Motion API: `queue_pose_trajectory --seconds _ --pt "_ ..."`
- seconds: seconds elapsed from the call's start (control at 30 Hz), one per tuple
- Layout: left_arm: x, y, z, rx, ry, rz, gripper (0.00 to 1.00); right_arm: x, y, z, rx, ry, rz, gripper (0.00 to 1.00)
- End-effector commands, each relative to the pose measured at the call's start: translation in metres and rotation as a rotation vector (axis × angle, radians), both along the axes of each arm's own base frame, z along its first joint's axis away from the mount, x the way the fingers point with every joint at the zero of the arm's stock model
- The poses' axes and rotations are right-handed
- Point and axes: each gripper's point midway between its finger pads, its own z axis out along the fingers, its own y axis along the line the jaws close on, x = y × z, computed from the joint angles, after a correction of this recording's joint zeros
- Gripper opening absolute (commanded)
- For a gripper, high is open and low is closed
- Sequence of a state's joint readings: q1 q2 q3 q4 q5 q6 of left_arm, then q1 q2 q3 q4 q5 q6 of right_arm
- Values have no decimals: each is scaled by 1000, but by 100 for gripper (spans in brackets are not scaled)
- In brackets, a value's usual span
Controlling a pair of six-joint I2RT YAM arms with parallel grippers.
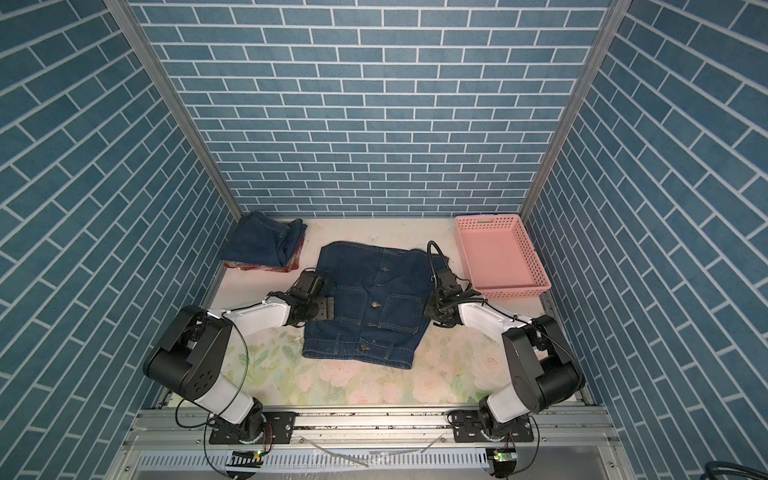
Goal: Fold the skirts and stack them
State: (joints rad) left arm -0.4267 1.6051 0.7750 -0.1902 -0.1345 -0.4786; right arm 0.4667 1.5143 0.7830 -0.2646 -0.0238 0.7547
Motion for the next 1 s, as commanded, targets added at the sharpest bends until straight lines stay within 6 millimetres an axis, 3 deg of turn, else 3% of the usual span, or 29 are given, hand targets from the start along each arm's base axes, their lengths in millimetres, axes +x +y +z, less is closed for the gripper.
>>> queue_pose_trajectory --seconds 0.0,0.13,0.17,0.3,0.47,0.6,0.77,0.97 --pt "-4 4 0 4 2 -5 93 1 -2 -10 -33 20 -9 45" --pt "-5 5 -2 -8 2 -3 93 11 7 -14 -5 16 -1 44" --pt "-6 5 -2 -10 4 -1 93 12 9 -15 -1 20 0 39" --pt "-7 5 -5 -23 10 2 93 16 10 -14 -2 7 -1 1" --pt "-9 8 -10 -46 27 14 90 21 6 15 -31 -58 3 0" --pt "-12 10 -14 -63 35 20 83 27 11 49 -65 -123 30 0" --pt "-22 7 -26 -120 49 22 59 34 28 87 -70 -190 72 0" --pt "-25 -2 -35 -176 60 16 19 43 71 122 -37 -251 144 0"
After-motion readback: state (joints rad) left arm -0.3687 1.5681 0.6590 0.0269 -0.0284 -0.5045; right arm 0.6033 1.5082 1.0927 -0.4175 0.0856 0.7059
